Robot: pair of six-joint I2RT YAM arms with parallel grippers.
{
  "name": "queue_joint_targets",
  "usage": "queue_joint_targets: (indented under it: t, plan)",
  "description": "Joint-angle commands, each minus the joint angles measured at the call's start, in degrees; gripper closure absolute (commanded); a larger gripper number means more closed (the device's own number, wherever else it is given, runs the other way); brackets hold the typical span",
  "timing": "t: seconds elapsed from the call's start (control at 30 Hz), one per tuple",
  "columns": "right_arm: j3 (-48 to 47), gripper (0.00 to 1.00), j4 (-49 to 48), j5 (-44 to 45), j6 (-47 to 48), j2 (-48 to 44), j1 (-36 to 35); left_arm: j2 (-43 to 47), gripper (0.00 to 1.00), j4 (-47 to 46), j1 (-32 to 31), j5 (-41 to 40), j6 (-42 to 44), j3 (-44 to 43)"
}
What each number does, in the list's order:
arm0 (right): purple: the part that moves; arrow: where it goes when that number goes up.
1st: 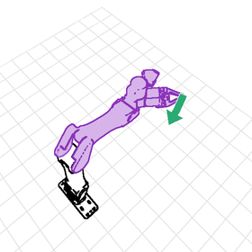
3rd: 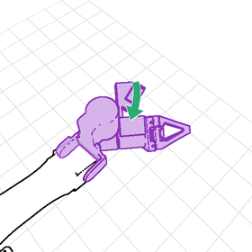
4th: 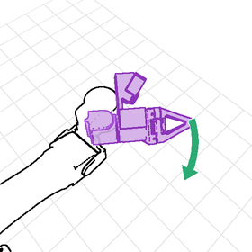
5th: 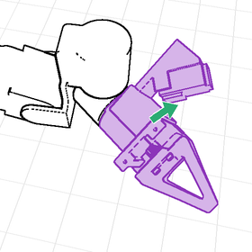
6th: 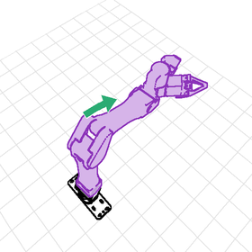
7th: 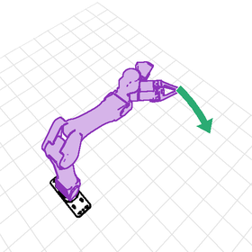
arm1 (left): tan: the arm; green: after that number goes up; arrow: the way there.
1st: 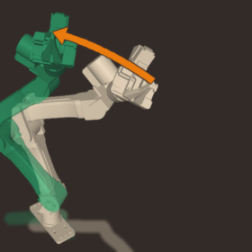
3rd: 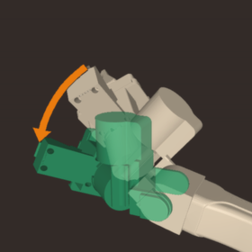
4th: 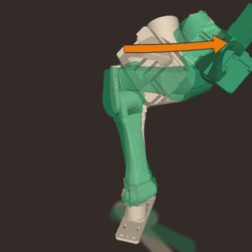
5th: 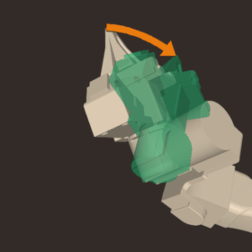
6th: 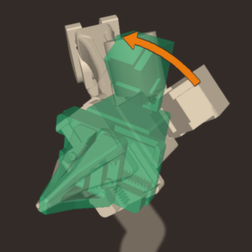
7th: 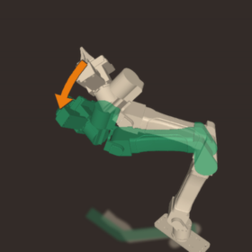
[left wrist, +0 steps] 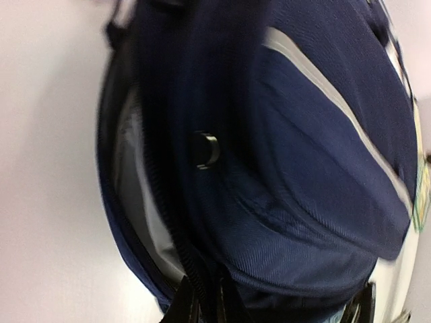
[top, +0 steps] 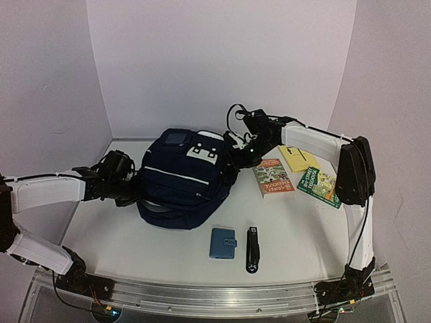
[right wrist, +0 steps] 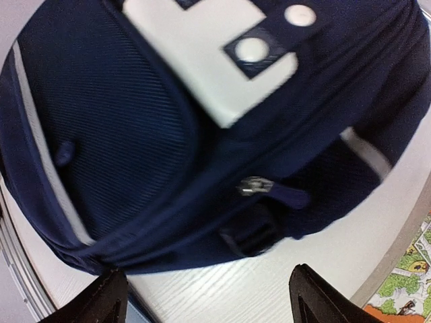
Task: Pack the student bag
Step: Adjust the student bag at the center of the board.
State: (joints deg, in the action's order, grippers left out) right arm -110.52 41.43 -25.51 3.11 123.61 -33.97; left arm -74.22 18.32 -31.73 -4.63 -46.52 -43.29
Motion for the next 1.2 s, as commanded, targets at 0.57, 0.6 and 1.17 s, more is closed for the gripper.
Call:
queue_joint_targets:
  t: [0.57,0.6,1.17]
  plan:
    - [3.5,0.2,-0.3,3.2,13.4,-0.7,-1.2,-22.9,0.54,-2.9,23.3,16.9,13.4,-26.8]
    - [3.9,0.2,-0.5,4.8,16.7,-1.3,-1.9,-21.4,0.48,-2.6,23.3,17.9,13.9,-26.2]
    - [7.5,0.3,-13.9,11.6,51.0,2.4,-6.0,5.6,0.06,1.3,20.7,27.4,13.7,-8.2]
